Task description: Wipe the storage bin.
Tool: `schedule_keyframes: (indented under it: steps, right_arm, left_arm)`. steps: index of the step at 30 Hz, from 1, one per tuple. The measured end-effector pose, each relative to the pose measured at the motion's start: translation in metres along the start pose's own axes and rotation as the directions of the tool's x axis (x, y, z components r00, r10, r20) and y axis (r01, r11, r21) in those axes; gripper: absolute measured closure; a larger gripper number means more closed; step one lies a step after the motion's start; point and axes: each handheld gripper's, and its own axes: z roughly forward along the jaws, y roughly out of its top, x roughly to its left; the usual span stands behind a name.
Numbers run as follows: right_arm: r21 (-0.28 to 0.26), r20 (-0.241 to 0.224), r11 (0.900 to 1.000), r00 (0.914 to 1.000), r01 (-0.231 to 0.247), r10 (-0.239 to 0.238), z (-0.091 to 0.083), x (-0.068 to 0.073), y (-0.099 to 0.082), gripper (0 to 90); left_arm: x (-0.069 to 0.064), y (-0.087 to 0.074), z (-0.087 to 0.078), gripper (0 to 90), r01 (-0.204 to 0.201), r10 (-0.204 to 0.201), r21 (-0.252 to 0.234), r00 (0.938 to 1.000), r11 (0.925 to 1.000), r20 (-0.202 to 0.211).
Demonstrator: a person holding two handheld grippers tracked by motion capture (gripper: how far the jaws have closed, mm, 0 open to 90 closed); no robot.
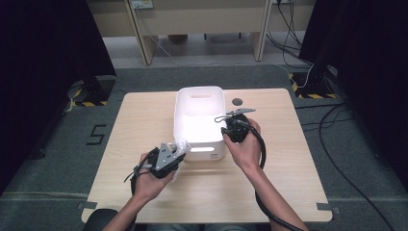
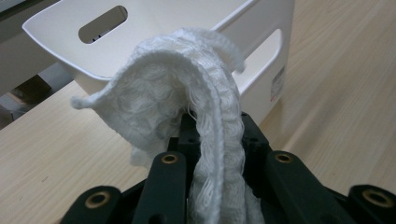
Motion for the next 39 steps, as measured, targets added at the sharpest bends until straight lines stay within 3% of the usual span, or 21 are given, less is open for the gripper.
schedule_keyframes:
  steps: [39]
  right_arm:
    - [-0.004, -0.005, 1.0, 1.0, 0.007, -0.007, 0.001, 0.002, 0.001, 73.7]
  left_arm:
    - [-0.001, -0.02, 0.026, 75.9, -0.015, 0.013, 0.061, 0.9993, 0.998, 0.034]
